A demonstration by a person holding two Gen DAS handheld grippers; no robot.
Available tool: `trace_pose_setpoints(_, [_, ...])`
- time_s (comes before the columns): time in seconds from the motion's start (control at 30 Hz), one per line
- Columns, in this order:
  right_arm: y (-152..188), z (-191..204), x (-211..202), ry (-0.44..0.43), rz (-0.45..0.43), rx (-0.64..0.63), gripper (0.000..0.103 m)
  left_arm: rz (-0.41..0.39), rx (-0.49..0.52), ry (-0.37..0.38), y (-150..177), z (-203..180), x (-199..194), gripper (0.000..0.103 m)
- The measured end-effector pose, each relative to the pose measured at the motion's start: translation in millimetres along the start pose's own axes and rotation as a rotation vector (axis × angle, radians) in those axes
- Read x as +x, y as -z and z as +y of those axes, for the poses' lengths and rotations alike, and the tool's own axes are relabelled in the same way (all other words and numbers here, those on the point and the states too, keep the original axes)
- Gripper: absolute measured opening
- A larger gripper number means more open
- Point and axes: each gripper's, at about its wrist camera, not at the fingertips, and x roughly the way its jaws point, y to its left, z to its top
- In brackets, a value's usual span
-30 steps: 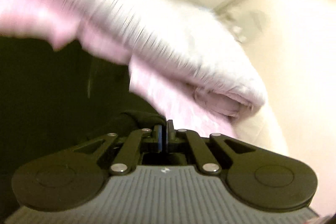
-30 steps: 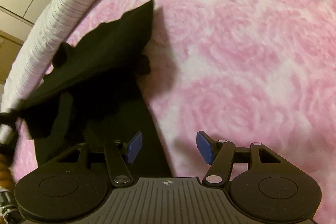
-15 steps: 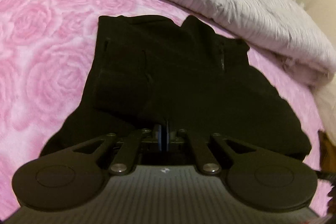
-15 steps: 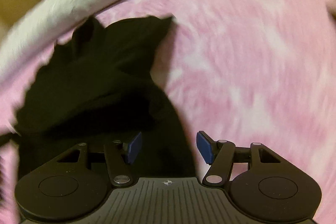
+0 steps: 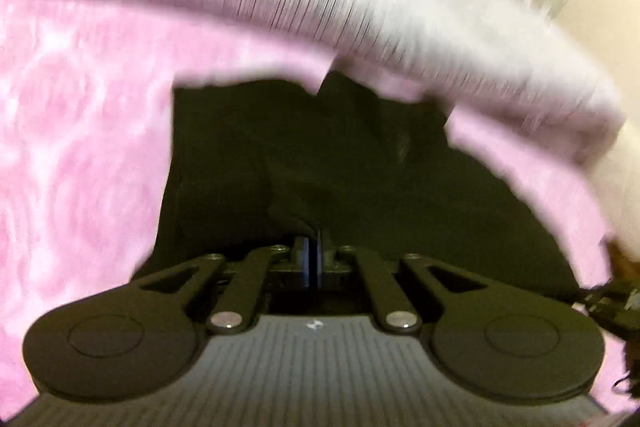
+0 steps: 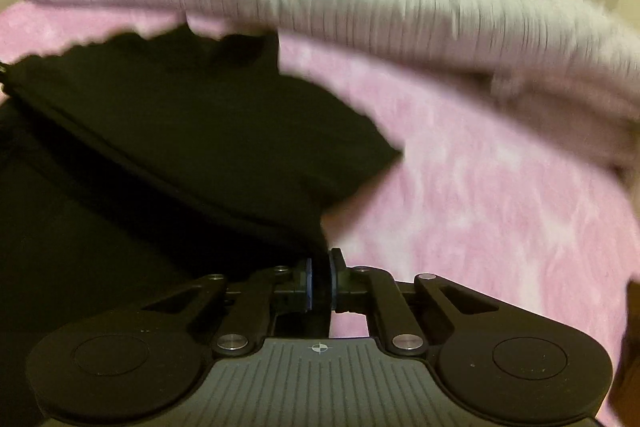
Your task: Fold clothes
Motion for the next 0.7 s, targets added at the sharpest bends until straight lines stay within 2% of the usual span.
trace_pose_setpoints(0.03, [3.5,0.7,5.5,-0.007,0.034,-0.004,0.007,0.052,0.002,-0.019,4.4,1.1,9.2,0.004])
trace_pose_setpoints(0.13, [0.8,3.8,8.2,-0.023,0.101,-0.019,0.008,0.054,0.012,-0.06,4.9,-5.0,8.8,0.009])
trace_pose_setpoints(0.23, [-7.3,6.7,4.4,-0.037,0.151,-0.032,0.008,0.054,-0.017,-0.113,-2.2,-3.9,-10.3,0.012])
trace_pose_setpoints(0.33, [-11.3,-4.6,-14.1,-0.057,0.173,0.061,0.008,0.054,-0.047,-0.167,-9.4,-2.8,-29.4,0.011])
trace_pose_setpoints(0.4, [-14.0,-12.1,-26.4,-0.069,0.187,0.124,0.008,-0.005,-0.043,-0.211,-13.3,-0.4,-51.1,0.011])
trace_pose_setpoints(0.47, [-18.2,-18.8,-37.5,-0.103,0.162,0.203,0.008,-0.044,-0.112,-0.165,-18.3,8.1,-62.7,0.012])
trace_pose_setpoints(0.53, [-24.3,-17.3,-32.0,-0.125,0.134,0.248,0.008,-0.025,-0.263,-0.075,-18.6,20.7,-52.9,0.022])
trace_pose_setpoints(0.63, [-33.5,-15.0,-23.7,-0.158,0.093,0.316,0.008,0.003,-0.515,0.023,-12.4,40.6,-37.4,0.022])
trace_pose_setpoints(0.7, [-35.9,-14.1,-21.9,-0.176,0.081,0.346,0.008,-0.011,-0.671,0.067,-2.5,50.7,-34.7,0.024])
